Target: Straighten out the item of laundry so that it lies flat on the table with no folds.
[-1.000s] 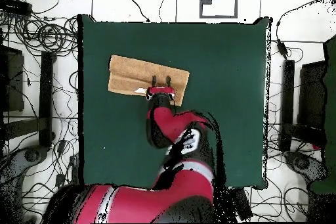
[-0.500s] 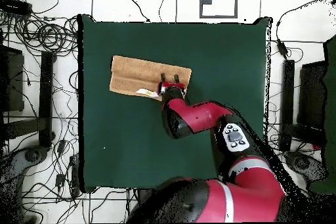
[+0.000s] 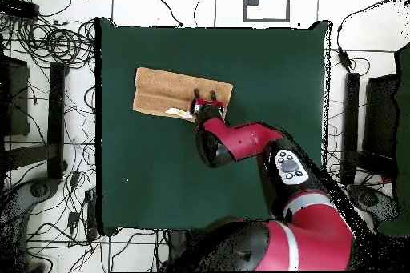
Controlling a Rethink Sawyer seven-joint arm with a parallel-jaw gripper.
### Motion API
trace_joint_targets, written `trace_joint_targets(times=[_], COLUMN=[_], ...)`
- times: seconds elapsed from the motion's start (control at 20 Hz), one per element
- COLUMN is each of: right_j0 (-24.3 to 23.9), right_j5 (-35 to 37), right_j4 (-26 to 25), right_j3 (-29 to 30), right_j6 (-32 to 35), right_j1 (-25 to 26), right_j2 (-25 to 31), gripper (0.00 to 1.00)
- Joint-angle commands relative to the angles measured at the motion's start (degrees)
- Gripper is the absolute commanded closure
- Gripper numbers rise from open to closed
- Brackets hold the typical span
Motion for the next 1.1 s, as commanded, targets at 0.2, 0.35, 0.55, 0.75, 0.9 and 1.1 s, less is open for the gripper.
trace_joint_targets(times=[0.2, 0.35, 0.55, 0.75, 0.9, 1.1], right_j0=[26.9, 28.3, 25.4, 23.0, 15.9, 3.0], right_j5=[1.2, 5.1, 8.2, 9.7, 11.6, 12.0], right_j4=[15.1, 15.3, 12.6, 12.3, 10.9, 6.6], right_j3=[1.6, 0.4, 0.0, 1.1, 3.6, 6.4], right_j6=[6.4, 4.4, 2.2, 2.8, 3.2, 2.3], right_j1=[-1.9, -5.3, -7.9, -7.6, -7.6, -3.7], right_j2=[-22.6, -24.9, -21.6, -17.9, -8.6, 7.3], gripper=[0.00, 0.00, 0.00, 0.00, 0.00, 0.00])
